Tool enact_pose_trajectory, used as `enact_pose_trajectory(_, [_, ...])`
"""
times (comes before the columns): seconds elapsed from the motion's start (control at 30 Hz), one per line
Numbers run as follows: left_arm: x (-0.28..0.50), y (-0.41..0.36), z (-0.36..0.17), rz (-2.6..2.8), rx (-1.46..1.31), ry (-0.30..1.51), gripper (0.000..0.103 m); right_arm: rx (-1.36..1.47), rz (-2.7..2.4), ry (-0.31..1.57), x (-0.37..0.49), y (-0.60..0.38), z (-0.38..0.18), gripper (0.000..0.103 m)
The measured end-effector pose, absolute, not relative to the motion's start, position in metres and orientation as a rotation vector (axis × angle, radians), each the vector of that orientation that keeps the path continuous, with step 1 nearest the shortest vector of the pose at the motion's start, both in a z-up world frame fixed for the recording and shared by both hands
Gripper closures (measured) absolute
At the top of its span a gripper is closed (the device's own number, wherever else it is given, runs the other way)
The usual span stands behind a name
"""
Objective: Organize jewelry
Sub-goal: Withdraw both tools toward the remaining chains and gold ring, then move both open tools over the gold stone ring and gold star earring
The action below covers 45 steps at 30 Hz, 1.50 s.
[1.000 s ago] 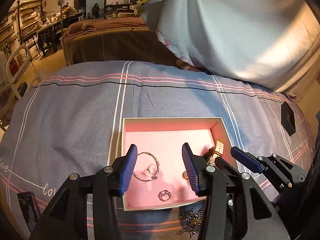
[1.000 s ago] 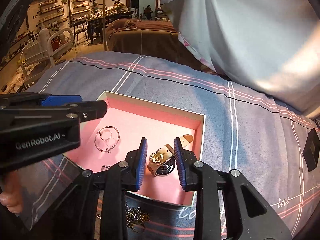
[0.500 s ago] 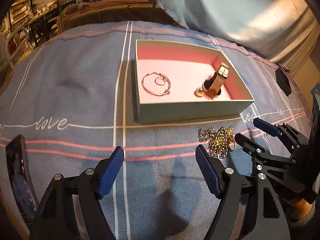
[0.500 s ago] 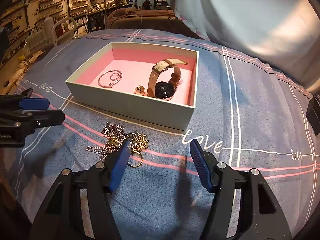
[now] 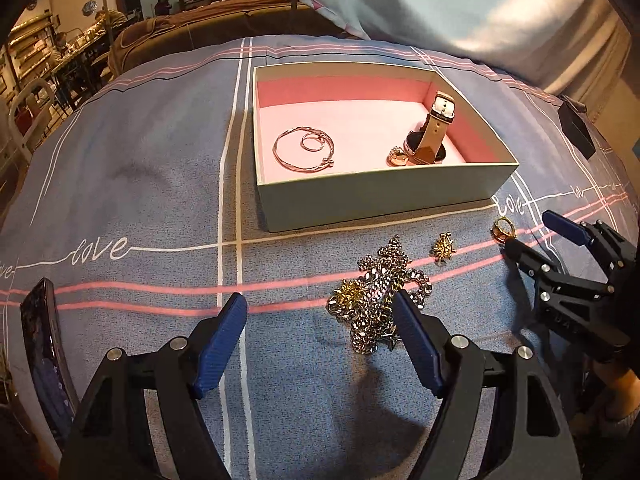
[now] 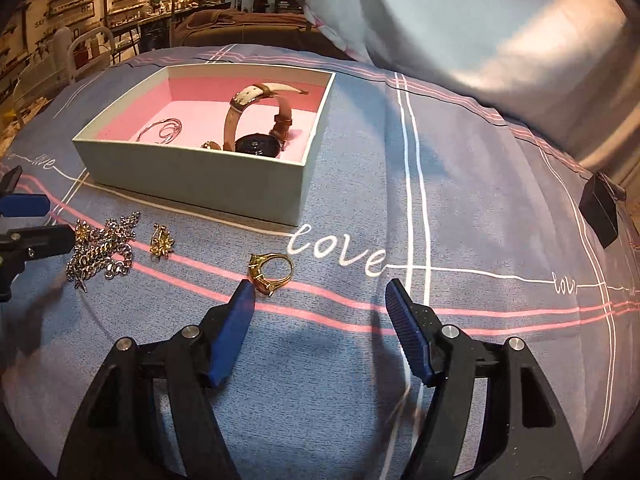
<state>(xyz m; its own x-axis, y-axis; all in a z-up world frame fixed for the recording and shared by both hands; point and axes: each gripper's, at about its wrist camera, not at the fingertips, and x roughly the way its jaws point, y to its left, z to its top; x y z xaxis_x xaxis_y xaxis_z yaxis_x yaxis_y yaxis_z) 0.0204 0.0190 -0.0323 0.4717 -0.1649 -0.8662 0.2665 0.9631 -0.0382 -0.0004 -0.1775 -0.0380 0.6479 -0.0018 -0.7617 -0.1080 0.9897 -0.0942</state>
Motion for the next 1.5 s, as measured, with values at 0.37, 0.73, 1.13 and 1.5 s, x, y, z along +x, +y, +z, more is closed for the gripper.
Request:
enact_pose_trajectory(0.37, [0.006, 0.053, -0.034, -0.206, 0.092, 1.074, 0.028, -0.387, 0.196, 0.779, -0.006, -0.087, -0.047, 0.031])
enact_pose_trajectory(0.73, [0.016, 0.003, -0.039, -0.323, 0.159, 1.063, 0.027, -0.308, -0.069, 0.819, -0.030, -0.186, -0.031, 0.023])
enact_pose_trajectory(1.13, [0.017, -0.040, -0.038, -0.402, 0.261, 1.021, 0.028, -0.090, 0.132, 0.838, -0.033, -0.169, -0.029, 0.029])
enact_pose_trajectory(1.5, [0.026, 0.043, -0.038, -0.122, 0.188, 1.041, 0.030, -0.106, 0.259, 0.820, -0.022, -0.136, -0.032, 0.029])
